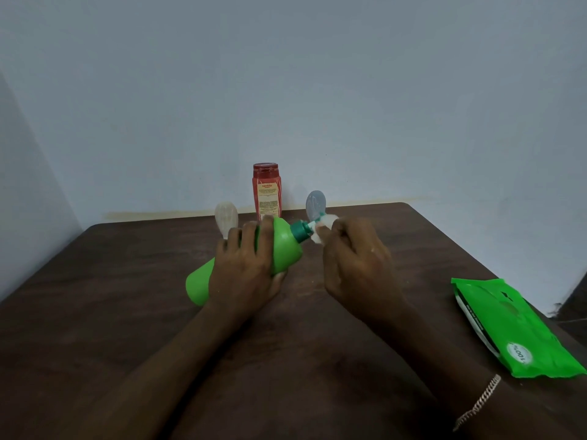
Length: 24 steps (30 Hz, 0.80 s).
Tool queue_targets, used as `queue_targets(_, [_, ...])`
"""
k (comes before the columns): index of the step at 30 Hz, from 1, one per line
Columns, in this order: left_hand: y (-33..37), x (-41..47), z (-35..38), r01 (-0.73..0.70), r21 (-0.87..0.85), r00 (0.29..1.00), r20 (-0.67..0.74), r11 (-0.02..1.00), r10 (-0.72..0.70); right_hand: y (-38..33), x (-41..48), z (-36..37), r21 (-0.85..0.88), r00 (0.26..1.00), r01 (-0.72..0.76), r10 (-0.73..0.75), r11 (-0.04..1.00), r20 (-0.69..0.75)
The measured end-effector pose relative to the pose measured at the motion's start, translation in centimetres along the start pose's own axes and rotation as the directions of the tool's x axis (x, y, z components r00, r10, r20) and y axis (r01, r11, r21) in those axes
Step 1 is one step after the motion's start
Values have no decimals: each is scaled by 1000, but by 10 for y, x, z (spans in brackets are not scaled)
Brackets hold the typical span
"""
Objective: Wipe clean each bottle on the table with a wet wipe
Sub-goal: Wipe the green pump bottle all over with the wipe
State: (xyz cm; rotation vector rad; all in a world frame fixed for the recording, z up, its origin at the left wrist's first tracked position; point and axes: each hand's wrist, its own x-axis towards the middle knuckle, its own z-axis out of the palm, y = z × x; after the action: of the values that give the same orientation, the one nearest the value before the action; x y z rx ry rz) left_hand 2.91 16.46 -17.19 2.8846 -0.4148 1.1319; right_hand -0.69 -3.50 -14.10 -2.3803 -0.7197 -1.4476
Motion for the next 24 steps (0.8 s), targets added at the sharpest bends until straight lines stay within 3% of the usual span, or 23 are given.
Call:
queue_targets(7, [1, 0, 1, -60, -102, 998, -24, 993, 58, 10, 0, 1, -121, 999, 51, -53, 991, -10])
queue_targets(12, [-4, -2, -4, -46, -183, 997, -62, 982, 35, 8, 1, -8, -64, 998, 33, -36, 997, -44])
queue_targets(14, [-7, -2, -8, -15, -219, 995, -98, 976, -7, 13, 2, -9, -21, 999, -13, 12, 1000, -31])
queue_targets(17, [-11, -5, -9, -27, -230, 993, -118, 973, 0, 23, 3, -11, 116, 979, -202, 202, 973, 9])
queue_targets(19, [-11, -6, -8, -60, -236, 993, -118, 970, 32, 25, 7, -13, 394, 915, -385, 402, 834, 44])
queue_targets(20, [-10, -6, -7, -74, -243, 993, -112, 967, 47, 24, 10, -15, 548, 865, -466, 488, 695, 117])
queue_targets(22, [-8, -6, -6, -105, -241, 992, -90, 965, 85, 24, 15, -18, 734, 824, -504, 509, 455, 250])
queue_targets(24, [-8, -6, -4, -134, -229, 990, -71, 964, 121, 24, 17, -21, 765, 867, -460, 414, 450, 277])
